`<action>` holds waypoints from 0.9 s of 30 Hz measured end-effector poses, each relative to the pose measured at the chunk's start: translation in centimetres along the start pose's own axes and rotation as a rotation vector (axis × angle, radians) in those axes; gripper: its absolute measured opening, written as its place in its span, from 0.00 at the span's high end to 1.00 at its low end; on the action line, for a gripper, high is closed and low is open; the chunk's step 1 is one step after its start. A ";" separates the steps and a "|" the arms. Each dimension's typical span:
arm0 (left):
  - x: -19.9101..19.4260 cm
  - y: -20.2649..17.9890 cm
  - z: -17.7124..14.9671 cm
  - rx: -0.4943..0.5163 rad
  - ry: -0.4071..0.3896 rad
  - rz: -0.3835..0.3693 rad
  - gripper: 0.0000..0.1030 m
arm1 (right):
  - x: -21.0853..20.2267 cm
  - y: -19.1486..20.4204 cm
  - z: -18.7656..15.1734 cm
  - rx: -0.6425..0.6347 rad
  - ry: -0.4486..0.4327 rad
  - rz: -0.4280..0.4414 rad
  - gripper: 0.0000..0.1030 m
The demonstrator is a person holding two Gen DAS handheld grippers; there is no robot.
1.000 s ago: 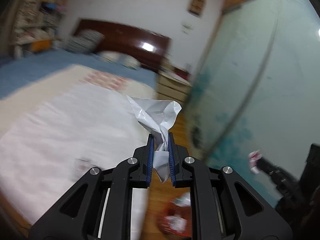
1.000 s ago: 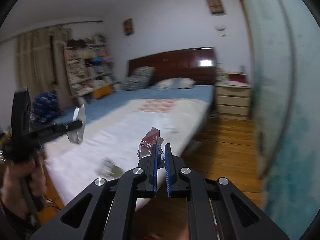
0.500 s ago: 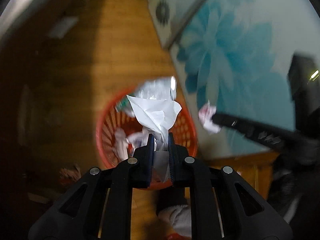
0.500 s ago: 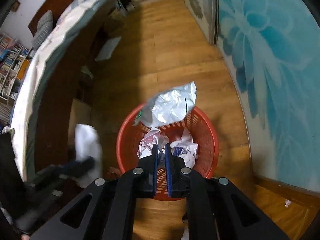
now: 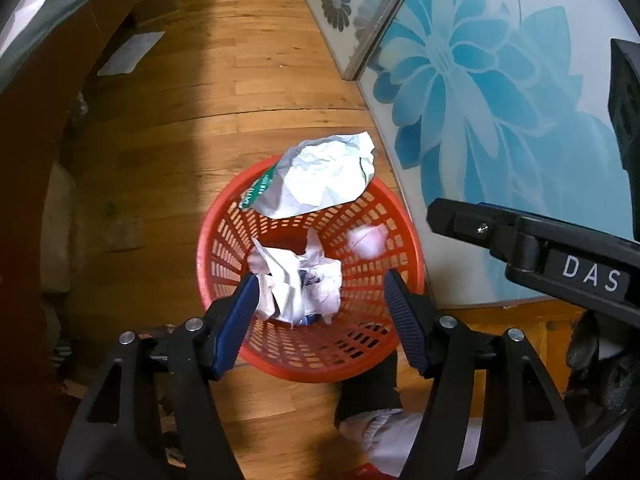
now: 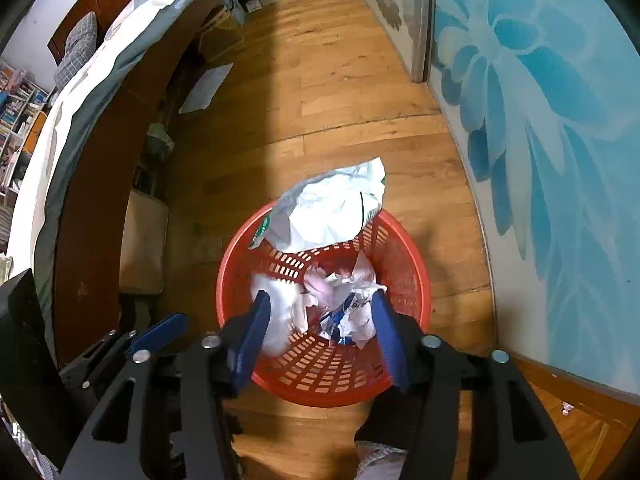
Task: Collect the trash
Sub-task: 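Carry the tissue and pink wrapper to the red basket and release both, then move both tools back over the bed toward the remaining trash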
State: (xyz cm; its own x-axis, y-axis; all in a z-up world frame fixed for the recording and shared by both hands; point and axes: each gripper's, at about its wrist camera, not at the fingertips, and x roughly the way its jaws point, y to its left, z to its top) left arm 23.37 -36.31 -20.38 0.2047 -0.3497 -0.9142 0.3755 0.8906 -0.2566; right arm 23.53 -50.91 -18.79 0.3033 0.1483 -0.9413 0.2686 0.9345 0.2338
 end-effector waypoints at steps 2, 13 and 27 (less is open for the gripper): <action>-0.8 0.1 -0.1 -0.003 -0.003 0.000 0.36 | -0.7 0.2 0.0 0.003 -0.014 -0.001 0.48; -13.2 3.3 -0.7 -0.076 -0.205 0.047 0.36 | -11.7 6.2 -1.3 -0.066 -0.318 0.167 0.41; -36.1 13.9 -11.8 -0.284 -0.726 0.379 0.22 | -18.3 23.3 -5.9 -0.413 -0.622 0.395 0.31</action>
State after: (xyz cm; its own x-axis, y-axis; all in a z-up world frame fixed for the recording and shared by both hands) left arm 10.52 -7.84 5.33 0.8330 -0.0272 -0.5526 -0.0553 0.9897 -0.1320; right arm 18.82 -29.93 2.43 0.7852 0.3969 -0.4753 -0.2820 0.9126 0.2961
